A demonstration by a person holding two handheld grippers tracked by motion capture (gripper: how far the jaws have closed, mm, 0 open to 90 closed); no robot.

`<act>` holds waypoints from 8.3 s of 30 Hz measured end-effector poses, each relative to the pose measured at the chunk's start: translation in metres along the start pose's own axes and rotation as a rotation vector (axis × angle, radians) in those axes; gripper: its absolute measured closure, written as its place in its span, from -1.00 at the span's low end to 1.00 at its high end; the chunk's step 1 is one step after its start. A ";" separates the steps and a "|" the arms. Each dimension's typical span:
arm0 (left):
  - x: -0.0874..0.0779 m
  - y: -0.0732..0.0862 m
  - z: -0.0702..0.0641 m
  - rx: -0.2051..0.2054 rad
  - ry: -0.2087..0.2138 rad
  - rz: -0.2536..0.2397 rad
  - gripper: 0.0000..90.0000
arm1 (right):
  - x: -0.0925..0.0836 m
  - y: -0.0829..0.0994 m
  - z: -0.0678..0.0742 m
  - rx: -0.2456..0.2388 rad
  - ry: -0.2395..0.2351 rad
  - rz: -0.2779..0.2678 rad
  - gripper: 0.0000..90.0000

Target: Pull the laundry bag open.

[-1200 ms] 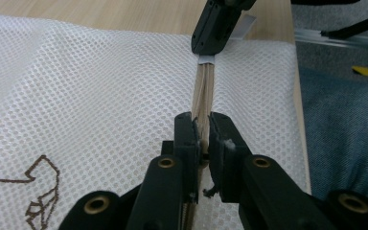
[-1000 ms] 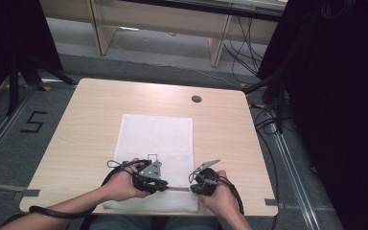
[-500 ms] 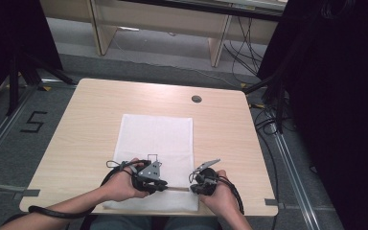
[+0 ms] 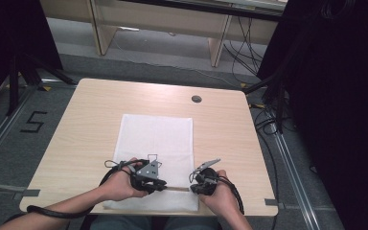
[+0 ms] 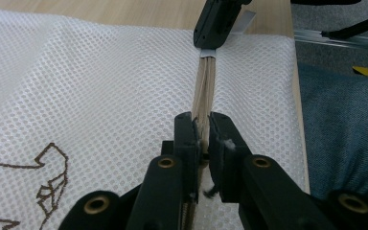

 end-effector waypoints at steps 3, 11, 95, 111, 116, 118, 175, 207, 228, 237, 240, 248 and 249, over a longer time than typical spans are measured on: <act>0.000 0.000 -0.001 0.000 -0.003 0.000 0.83 | 0.001 0.000 -0.002 -0.032 -0.005 -0.018 1.00; -0.002 0.001 0.000 0.006 -0.008 0.001 0.83 | 0.001 0.000 -0.001 -0.017 -0.005 -0.009 1.00; -0.032 0.019 0.006 -0.024 -0.014 -0.040 0.83 | 0.001 0.000 -0.001 -0.036 0.002 -0.019 1.00; -0.040 0.024 0.007 -0.020 -0.018 -0.034 0.83 | 0.001 -0.001 -0.001 -0.041 0.004 -0.016 1.00; -0.044 0.028 0.008 -0.033 -0.018 -0.035 0.83 | 0.001 0.000 -0.001 -0.026 0.002 -0.006 1.00; -0.044 0.028 0.008 -0.023 -0.029 -0.037 0.83 | 0.001 -0.001 0.000 -0.021 0.006 -0.003 1.00; -0.060 0.040 0.009 -0.047 -0.037 -0.048 0.83 | 0.001 0.000 -0.002 -0.036 0.010 -0.011 1.00; -0.071 0.046 0.013 -0.054 -0.046 -0.043 0.83 | 0.001 0.000 -0.001 -0.035 0.011 -0.013 1.00; -0.075 0.049 0.015 -0.054 -0.057 -0.052 0.83 | 0.001 0.000 -0.001 -0.031 0.010 -0.013 1.00; -0.077 0.052 0.015 -0.074 -0.062 -0.062 0.83 | 0.001 0.000 -0.001 -0.028 0.008 -0.013 1.00; -0.078 0.053 0.016 -0.069 -0.065 -0.062 0.83 | 0.001 0.000 -0.001 -0.031 0.010 -0.012 1.00; -0.078 0.053 0.016 -0.065 -0.063 -0.064 0.83 | 0.001 0.000 -0.001 -0.031 0.010 -0.014 1.00; -0.078 0.052 0.016 -0.065 -0.057 -0.061 0.83 | 0.001 0.000 -0.001 -0.034 0.012 -0.016 1.00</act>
Point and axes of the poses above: each handheld gripper's, and its own axes: x roughly forward along the jaws, y roughly out of its underside, z roughly to its left, the point moved 1 cm from there along x, roughly forward along the jaws, and after that the axes turned 6 degrees about -x, right-handed, at the moved point
